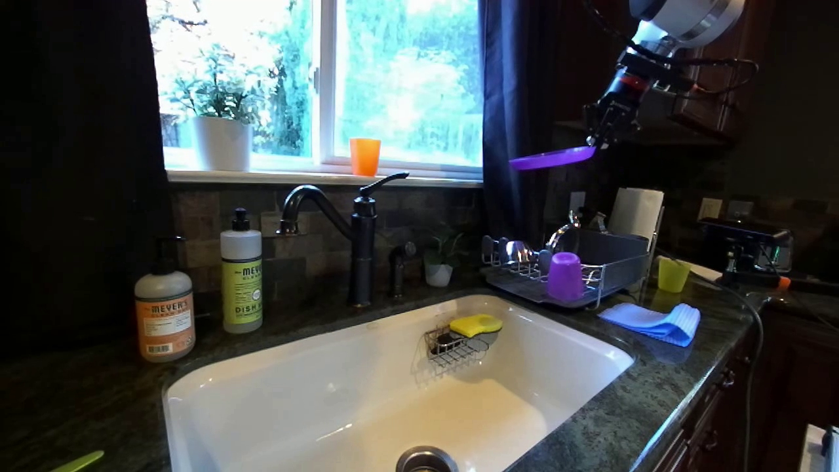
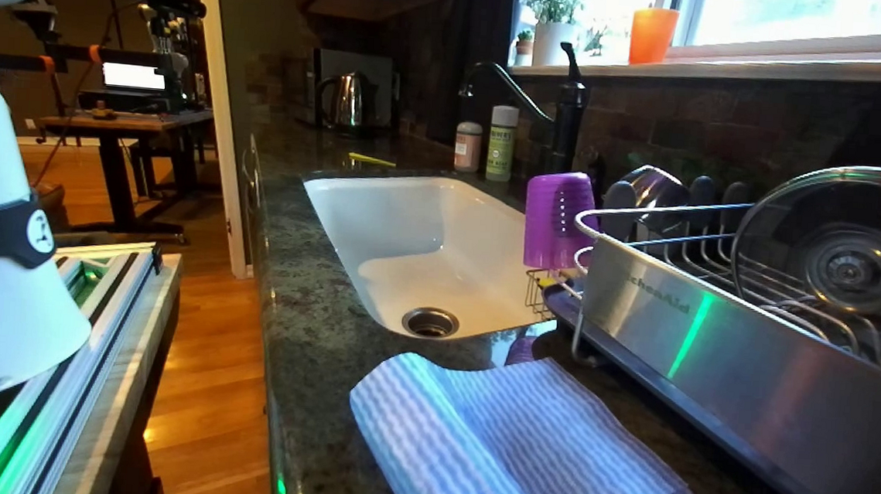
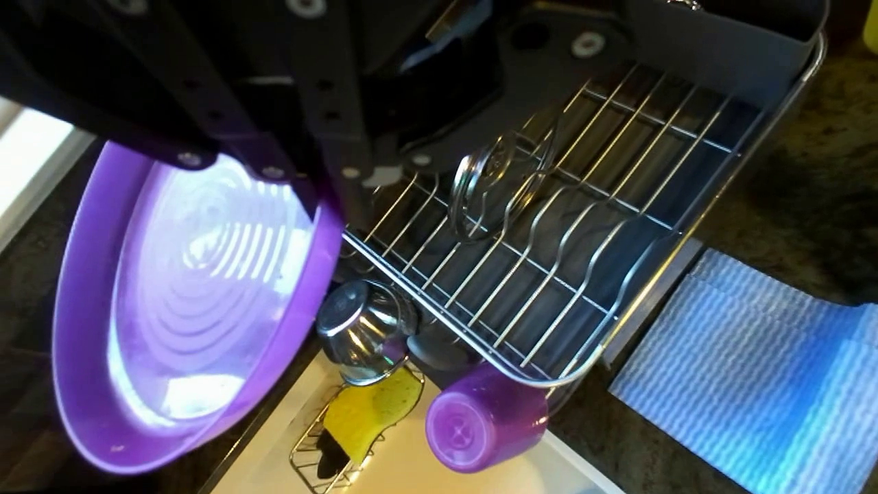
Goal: Remove the purple plate from the drying rack and put it on the left side of the cabinet
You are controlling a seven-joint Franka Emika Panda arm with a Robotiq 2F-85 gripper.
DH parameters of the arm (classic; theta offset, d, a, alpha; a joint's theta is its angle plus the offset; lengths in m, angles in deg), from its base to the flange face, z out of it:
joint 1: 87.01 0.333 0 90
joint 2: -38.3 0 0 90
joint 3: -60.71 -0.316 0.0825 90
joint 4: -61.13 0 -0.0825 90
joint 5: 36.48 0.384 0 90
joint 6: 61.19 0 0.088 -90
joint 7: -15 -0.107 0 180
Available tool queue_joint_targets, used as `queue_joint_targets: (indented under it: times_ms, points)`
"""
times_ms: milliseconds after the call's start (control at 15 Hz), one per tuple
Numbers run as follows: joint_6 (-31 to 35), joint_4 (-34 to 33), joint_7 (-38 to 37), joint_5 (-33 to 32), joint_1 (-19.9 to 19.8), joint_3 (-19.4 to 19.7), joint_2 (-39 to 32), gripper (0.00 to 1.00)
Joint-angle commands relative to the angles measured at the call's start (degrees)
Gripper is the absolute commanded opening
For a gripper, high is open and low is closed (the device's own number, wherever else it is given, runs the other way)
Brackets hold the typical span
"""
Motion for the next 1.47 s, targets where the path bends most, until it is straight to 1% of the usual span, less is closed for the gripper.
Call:
queue_joint_targets:
  times_ms: [0,67,133,200,267,600,867,1067,1200,1267,1400]
  points:
    - [-0.23,-0.35,0.06,0.01,-0.14,0.18,-0.25,0.07]
    - [-0.23,-0.36,0.08,0.01,-0.25,0.31,-0.29,0.02]
    - [1.2,-0.02,2.2,1.43,0.58,-0.02,-0.1,0.02]
    - [2.74,-0.36,3.39,1.45,1.83,-1.32,-0.44,0.02]
    - [2.76,-1.11,4.51,0.93,2.91,-2.46,-0.84,0.02]
    - [2.13,-5.92,4.16,-2.83,10.11,-11.43,-2.12,0.02]
    - [3.77,-7.34,6.84,-0.27,16.57,-17.52,-2.76,0.02]
    - [5.24,-5.75,9.46,1.69,21.1,-21.34,-3.25,0.02]
    - [4.2,-5.45,14.28,3.3,22.86,-21.99,-3.57,0.02]
    - [3.85,-6.59,9.08,0.73,22.07,-22.12,-3.62,0.07]
    - [3.86,-6.2,11.22,1.19,23.11,-22.65,-4.0,0.07]
